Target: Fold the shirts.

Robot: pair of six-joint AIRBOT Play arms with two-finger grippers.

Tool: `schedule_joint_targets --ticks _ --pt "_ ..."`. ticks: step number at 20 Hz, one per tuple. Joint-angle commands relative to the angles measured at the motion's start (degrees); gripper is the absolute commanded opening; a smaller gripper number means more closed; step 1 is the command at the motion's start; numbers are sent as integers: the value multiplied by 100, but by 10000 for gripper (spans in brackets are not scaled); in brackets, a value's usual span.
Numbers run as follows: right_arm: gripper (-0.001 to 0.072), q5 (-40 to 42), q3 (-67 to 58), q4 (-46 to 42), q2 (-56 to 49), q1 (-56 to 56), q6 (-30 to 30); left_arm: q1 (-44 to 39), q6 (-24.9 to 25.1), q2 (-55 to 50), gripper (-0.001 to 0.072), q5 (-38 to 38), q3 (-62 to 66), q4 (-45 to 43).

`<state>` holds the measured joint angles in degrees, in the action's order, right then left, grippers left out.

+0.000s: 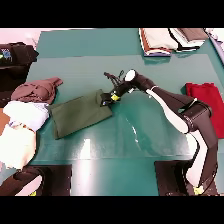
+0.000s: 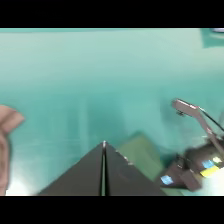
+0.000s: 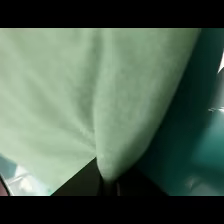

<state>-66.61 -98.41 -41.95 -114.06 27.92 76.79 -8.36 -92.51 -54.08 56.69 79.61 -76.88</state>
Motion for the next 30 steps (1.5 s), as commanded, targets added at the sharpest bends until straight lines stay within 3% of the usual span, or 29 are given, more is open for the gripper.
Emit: schedule_joint_targets --ticks 1,4,8,17,20,24,30 --pt "18 87 -490 -780 328 -223 170 0 7 4 30 149 -2 389" --pt "18 -175 -376 -1853 1137 -1102 588 0 85 4 29 243 -2 621" --pt "18 -470 214 -2542 2227 -2693 680 0 153 4 30 232 -2 855" --pt "18 -90 1064 -2253 3381 -6183 680 0 144 4 29 151 -2 968" --pt "18 234 1023 -1733 3427 -6568 680 0 140 2 29 96 -4 990" --pt "18 245 415 -1816 3429 -6585 680 0 127 4 29 133 -4 994" --pt "17 -601 -407 -1823 3447 -6585 680 0 136 4 30 146 -4 994"
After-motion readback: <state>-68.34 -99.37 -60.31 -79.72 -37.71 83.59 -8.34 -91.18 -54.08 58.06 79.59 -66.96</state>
